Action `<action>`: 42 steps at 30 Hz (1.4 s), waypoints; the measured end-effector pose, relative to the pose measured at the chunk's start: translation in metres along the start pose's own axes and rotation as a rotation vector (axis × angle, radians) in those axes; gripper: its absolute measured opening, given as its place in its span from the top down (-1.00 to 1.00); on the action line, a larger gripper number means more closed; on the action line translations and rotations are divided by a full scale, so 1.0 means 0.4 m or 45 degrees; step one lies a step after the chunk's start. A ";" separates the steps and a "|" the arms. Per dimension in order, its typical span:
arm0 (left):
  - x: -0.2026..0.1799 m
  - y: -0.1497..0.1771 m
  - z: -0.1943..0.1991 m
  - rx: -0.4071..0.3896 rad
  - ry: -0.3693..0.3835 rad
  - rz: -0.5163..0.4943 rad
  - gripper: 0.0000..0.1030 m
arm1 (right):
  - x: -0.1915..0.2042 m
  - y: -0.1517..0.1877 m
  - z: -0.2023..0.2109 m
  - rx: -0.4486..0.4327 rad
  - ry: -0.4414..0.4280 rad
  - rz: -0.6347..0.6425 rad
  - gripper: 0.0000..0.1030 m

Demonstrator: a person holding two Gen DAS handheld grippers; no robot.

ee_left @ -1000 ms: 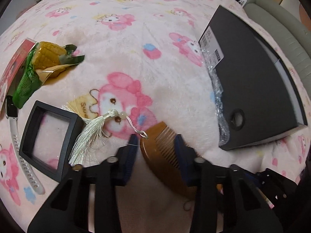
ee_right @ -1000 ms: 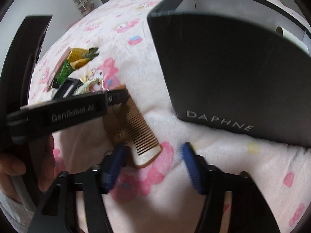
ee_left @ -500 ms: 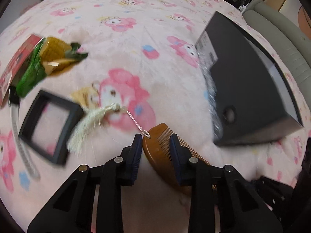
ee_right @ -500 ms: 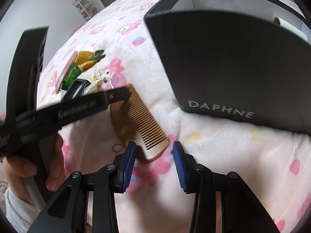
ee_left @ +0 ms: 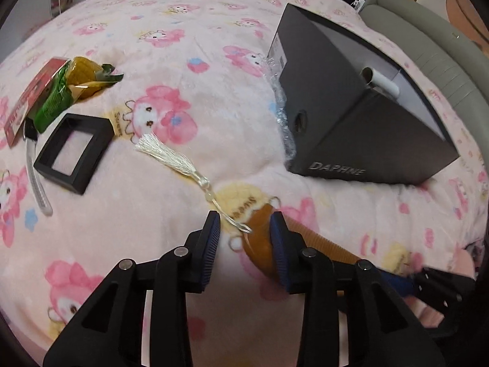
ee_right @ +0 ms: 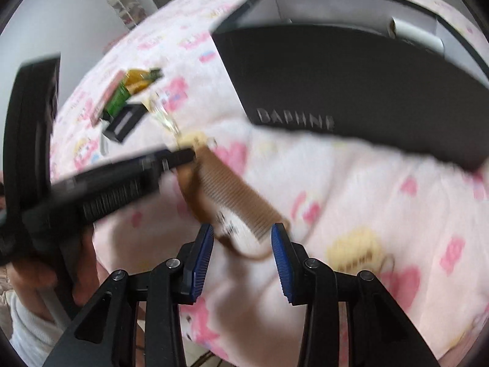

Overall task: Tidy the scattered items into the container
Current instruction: 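Close the right tool on the wooden comb and lift it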

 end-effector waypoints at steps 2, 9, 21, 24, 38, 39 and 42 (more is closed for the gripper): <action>0.000 0.001 -0.021 0.037 0.014 -0.006 0.34 | -0.018 0.019 -0.006 0.020 0.007 -0.031 0.30; -0.020 0.090 0.030 0.112 0.120 -0.033 0.37 | -0.041 0.030 -0.001 -0.007 0.000 -0.083 0.28; 0.023 0.085 0.031 0.060 0.161 0.120 0.04 | -0.076 0.034 0.025 -0.049 0.027 -0.125 0.28; 0.025 0.096 0.018 0.078 0.136 0.117 0.19 | -0.075 0.035 0.020 -0.039 0.015 -0.096 0.28; 0.011 0.099 0.020 0.088 0.211 0.101 0.34 | -0.065 0.036 -0.005 -0.001 -0.061 -0.112 0.29; 0.002 0.100 0.021 0.094 0.234 0.084 0.35 | -0.065 0.036 -0.008 -0.003 -0.051 -0.110 0.29; -0.019 0.102 0.028 0.102 0.283 0.052 0.35 | -0.071 0.029 0.007 -0.041 -0.030 -0.124 0.30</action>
Point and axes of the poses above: each gripper's, at about its wrist camera, not at the fingertips, and z roughly against the way its jaws point, x to its left, y to its underside, the point moved 1 cm from there along -z, roughly the way its jaws point, and after that the axes turned 1 degree about -x, right-handed, at the moved point
